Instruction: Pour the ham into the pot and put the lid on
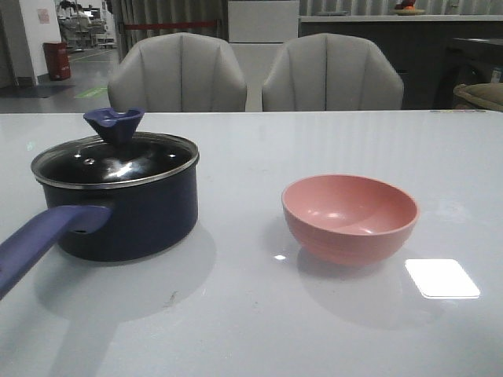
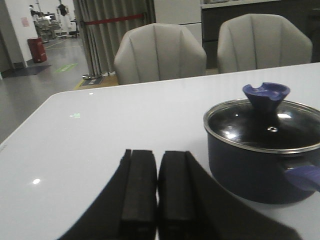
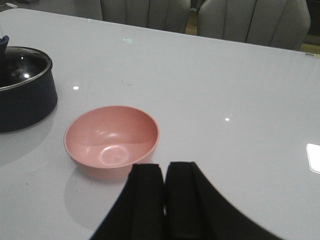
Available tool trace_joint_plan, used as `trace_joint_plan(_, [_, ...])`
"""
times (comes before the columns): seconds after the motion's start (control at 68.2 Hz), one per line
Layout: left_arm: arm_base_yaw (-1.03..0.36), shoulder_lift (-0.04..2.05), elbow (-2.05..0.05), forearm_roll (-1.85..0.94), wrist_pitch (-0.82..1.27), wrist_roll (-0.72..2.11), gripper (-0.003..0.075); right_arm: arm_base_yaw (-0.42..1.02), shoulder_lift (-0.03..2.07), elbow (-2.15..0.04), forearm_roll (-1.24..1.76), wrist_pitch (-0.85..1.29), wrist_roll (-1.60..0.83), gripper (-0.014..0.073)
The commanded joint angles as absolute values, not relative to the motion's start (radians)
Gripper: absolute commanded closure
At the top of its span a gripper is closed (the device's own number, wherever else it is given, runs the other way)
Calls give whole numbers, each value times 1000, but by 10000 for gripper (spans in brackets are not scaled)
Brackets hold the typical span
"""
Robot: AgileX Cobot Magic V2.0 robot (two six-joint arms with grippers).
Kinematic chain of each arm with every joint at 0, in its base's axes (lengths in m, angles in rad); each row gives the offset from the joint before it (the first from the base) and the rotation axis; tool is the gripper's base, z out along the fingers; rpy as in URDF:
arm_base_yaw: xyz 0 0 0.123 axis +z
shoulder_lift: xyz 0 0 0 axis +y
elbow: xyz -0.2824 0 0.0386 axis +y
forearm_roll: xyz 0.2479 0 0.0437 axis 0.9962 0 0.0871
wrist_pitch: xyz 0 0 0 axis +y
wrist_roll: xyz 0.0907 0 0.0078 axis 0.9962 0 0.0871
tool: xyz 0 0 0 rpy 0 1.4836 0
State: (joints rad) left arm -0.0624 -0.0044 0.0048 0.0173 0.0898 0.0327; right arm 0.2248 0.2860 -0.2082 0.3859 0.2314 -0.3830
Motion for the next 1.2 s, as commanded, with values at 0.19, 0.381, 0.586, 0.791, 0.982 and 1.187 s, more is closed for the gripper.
trace_joint_plan(0.19, [-27, -26, 27, 38, -54, -73, 601, 225, 291, -238, 392, 162, -384, 449])
trace_joint_plan(0.381, [-27, -24, 27, 38, -52, -73, 601, 225, 291, -238, 392, 162, -384, 449])
trace_joint_plan(0.586, [-27, -24, 27, 38, -52, -73, 601, 225, 291, -238, 392, 162, -384, 449])
trace_joint_plan(0.791, [-27, -24, 27, 38, -52, -73, 601, 225, 291, -238, 392, 162, -384, 449])
trace_joint_plan(0.982, [-27, -24, 27, 38, -52, -73, 601, 225, 291, -238, 392, 162, -384, 449])
trace_joint_plan(1.187, [-27, -24, 27, 38, -52, -73, 601, 225, 291, -238, 392, 162, -384, 449])
